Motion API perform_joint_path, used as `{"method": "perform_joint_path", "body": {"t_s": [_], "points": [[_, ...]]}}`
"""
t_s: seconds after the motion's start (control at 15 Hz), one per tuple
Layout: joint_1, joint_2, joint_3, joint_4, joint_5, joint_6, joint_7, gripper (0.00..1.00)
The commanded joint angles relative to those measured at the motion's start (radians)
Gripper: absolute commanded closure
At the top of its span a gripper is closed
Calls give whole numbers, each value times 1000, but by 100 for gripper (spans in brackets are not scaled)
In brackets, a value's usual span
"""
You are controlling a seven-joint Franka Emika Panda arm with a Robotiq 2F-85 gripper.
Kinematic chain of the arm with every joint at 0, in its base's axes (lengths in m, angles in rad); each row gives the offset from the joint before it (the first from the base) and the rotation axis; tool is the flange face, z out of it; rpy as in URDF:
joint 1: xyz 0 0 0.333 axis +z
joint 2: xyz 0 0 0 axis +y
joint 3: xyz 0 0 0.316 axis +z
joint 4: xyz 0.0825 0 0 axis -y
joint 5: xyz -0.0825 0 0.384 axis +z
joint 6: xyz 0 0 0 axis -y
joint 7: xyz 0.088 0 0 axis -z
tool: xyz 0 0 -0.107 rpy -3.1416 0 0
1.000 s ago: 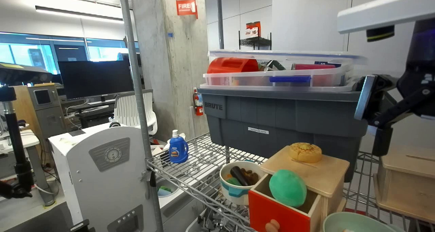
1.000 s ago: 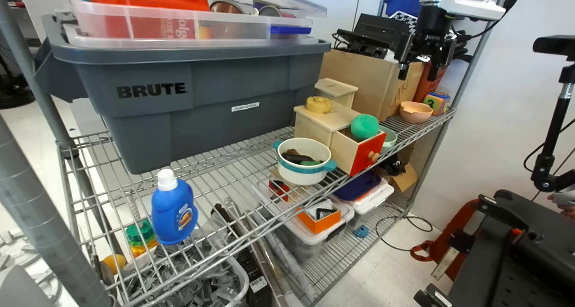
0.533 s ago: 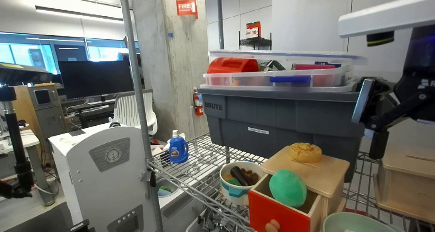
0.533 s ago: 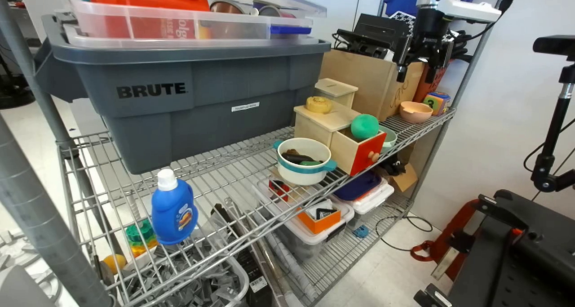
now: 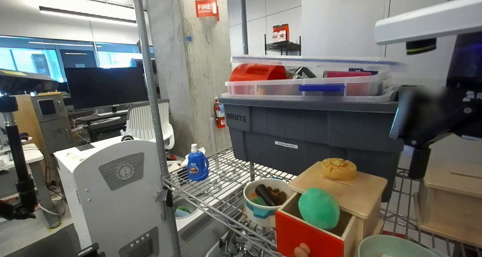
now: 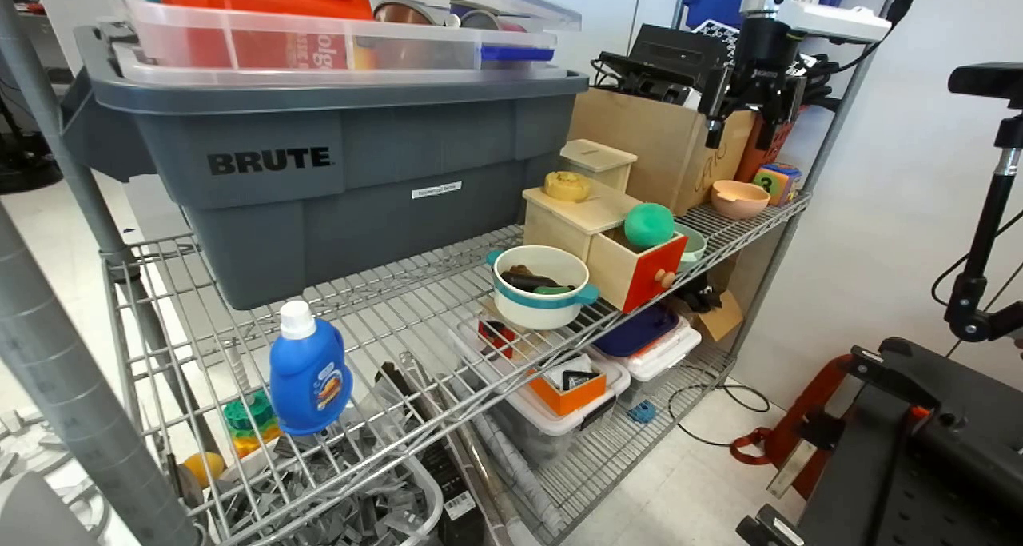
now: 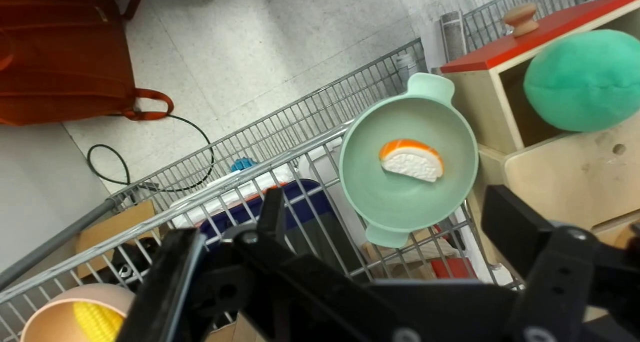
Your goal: Put the apple slice in the white pot.
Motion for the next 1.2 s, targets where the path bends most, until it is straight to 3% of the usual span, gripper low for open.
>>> {"method": "perform_joint_path", "body": {"t_s": [0.0, 0.4, 1.13], "points": [[0, 73, 5, 61, 0, -5, 24, 0], [-2, 195, 12, 126, -1, 0, 35, 0], [1, 281, 30, 232, 8, -6, 42, 0]]}}
